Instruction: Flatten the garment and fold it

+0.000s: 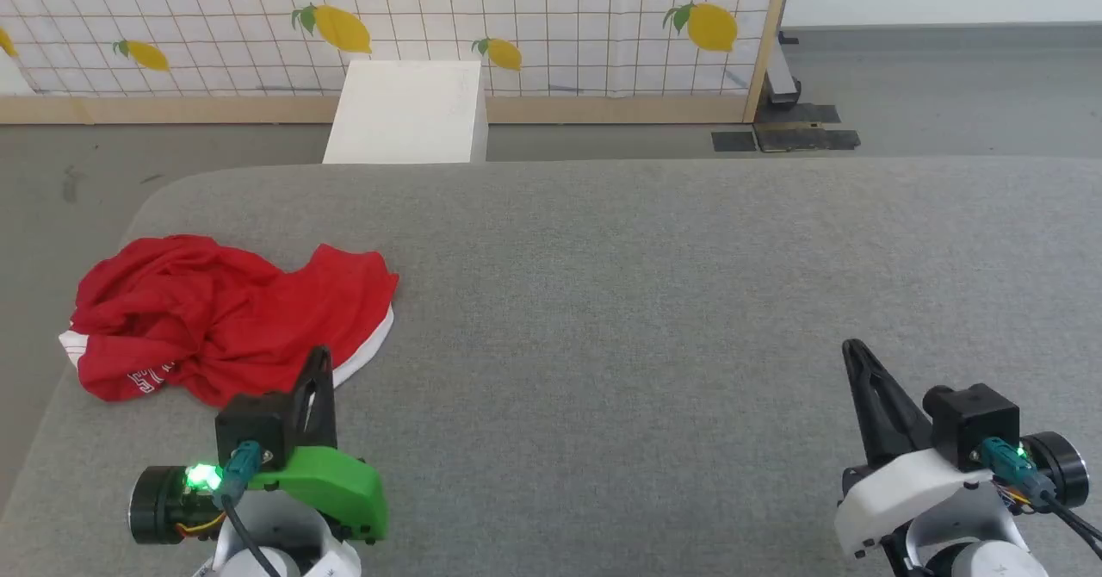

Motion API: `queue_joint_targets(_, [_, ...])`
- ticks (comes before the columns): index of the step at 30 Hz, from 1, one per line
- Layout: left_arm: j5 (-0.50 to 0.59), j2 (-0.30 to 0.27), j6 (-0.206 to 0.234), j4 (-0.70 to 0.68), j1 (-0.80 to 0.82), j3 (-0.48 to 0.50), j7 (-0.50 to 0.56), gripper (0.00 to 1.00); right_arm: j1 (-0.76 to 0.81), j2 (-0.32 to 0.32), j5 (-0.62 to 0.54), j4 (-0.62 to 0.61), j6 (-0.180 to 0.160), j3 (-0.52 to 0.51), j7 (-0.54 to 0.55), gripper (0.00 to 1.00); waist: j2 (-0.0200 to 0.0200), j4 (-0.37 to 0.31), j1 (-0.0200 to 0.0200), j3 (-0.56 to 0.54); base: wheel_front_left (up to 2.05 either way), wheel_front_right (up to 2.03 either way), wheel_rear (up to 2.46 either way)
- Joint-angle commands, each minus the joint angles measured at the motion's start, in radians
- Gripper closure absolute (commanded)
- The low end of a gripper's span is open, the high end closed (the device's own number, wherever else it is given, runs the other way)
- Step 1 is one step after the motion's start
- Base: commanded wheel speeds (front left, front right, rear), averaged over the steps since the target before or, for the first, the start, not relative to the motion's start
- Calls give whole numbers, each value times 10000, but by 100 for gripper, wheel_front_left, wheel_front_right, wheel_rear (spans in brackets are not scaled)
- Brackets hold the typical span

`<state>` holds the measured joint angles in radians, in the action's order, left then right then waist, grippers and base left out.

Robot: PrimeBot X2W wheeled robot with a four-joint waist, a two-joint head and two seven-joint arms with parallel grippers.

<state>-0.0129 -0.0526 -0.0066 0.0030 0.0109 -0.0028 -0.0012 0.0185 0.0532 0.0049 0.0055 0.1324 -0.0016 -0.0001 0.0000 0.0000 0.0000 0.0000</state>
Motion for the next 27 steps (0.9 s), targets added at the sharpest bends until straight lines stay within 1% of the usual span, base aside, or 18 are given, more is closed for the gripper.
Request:
queue_joint_targets(1, [129, 24, 66, -30, -109, 28, 12, 100, -185, -30, -49, -55, -17, 16, 1, 100, 0, 0, 0, 0, 0, 0, 0])
queue_joint_targets(27, [129, 24, 66, -30, -109, 28, 12, 100, -185, -30, -49, -55, -17, 16, 1, 100, 0, 0, 0, 0, 0, 0, 0])
